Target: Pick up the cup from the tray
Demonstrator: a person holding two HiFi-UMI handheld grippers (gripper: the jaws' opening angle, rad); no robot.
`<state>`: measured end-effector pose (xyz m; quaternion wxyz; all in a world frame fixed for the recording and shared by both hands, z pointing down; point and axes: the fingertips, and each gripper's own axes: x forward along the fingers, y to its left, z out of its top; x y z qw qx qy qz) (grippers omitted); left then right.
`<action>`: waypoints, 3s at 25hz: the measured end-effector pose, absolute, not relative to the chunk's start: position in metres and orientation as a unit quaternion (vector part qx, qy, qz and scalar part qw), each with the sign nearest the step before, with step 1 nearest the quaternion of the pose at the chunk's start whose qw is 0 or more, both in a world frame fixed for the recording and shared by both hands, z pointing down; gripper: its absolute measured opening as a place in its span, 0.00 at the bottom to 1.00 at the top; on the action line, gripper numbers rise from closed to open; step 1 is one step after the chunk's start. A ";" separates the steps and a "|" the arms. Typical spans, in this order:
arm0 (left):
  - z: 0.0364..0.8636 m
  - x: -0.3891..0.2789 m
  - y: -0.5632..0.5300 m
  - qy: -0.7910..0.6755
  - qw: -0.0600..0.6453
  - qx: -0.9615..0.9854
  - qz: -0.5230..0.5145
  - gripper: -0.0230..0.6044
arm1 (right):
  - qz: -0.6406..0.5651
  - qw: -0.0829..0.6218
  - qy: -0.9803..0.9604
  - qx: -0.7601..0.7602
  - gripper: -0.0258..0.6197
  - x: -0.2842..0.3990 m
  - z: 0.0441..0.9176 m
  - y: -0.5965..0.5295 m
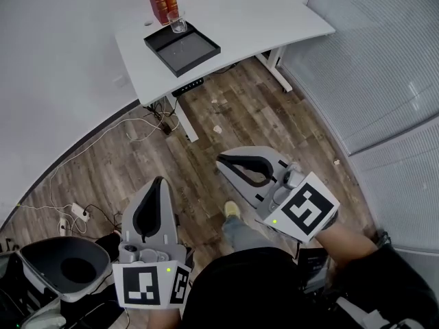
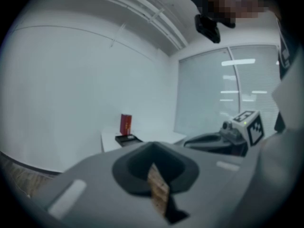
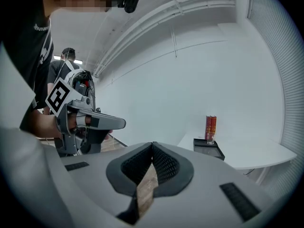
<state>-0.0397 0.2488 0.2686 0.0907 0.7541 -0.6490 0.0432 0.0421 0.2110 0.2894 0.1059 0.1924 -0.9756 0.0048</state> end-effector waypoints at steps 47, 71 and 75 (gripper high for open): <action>0.238 -0.011 0.136 -0.654 0.050 0.753 0.053 0.04 | -0.011 0.086 -0.976 0.199 0.06 0.070 0.275 0.085; 0.230 0.006 0.133 -0.655 0.035 0.753 0.050 0.04 | -0.018 0.074 -0.977 0.200 0.06 0.086 0.272 0.076; 0.227 0.001 0.133 -0.653 0.034 0.755 0.049 0.04 | -0.021 0.077 -0.977 0.198 0.06 0.080 0.269 0.077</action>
